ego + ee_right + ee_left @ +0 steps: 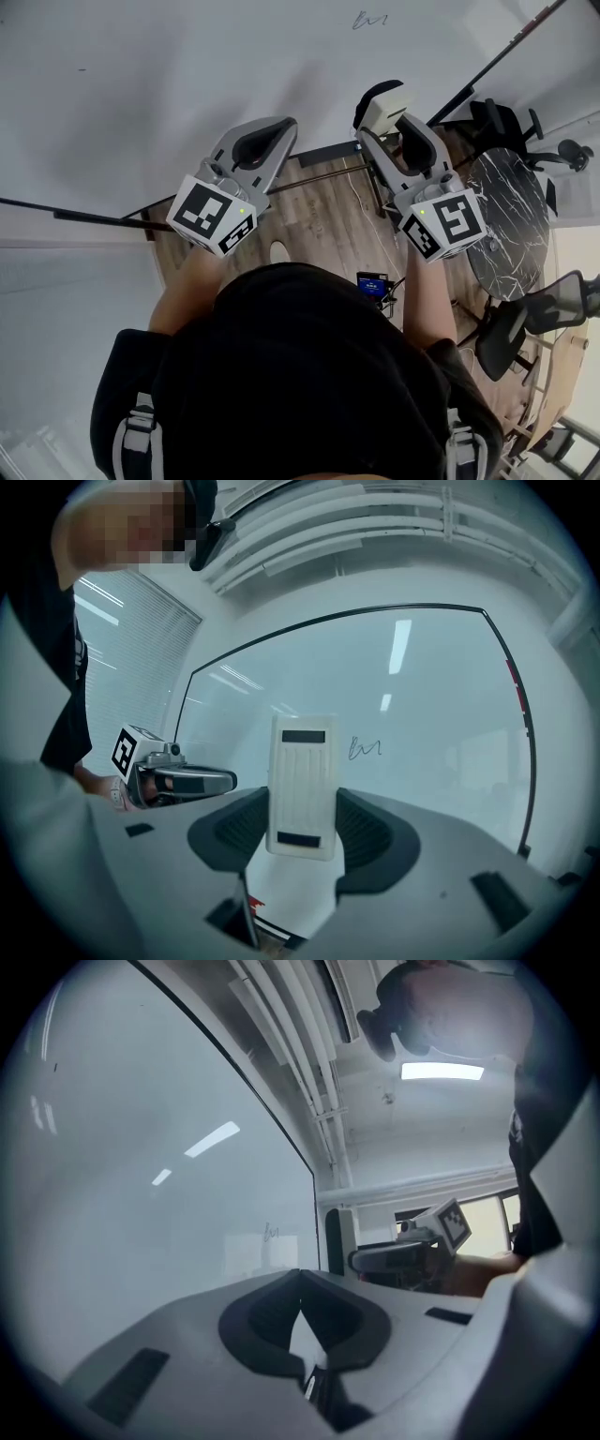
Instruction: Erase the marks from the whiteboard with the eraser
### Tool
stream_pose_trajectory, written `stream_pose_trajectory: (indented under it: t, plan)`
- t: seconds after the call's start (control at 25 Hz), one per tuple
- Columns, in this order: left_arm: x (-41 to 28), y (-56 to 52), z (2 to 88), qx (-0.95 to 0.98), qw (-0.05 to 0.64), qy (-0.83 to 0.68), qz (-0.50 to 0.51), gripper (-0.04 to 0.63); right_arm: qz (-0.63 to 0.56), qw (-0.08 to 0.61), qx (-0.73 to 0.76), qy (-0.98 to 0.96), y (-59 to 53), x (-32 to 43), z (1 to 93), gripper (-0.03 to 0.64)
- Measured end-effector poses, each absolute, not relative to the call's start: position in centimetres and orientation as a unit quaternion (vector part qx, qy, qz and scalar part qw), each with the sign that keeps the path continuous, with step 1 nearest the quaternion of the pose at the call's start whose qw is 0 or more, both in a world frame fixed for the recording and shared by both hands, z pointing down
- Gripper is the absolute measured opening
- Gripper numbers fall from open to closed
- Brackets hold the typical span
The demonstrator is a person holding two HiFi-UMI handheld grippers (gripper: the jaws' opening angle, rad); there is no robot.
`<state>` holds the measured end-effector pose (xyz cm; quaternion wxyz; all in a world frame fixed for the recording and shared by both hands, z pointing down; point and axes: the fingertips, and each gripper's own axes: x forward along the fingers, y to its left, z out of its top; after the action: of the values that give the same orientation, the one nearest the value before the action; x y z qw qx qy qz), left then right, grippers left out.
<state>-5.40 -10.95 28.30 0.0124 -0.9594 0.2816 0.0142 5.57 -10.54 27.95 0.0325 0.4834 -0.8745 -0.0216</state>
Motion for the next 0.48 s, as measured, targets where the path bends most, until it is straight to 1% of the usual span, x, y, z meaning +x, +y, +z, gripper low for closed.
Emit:
stream_pose_trajectory:
  t: [0.48]
  plan:
    - [-5.5, -17.0, 26.7, -0.969, 0.021, 0.245, -0.002, 0.005, -0.039, 0.043, 0.524, -0.850, -18.5, 3.5, 25.5, 0.222]
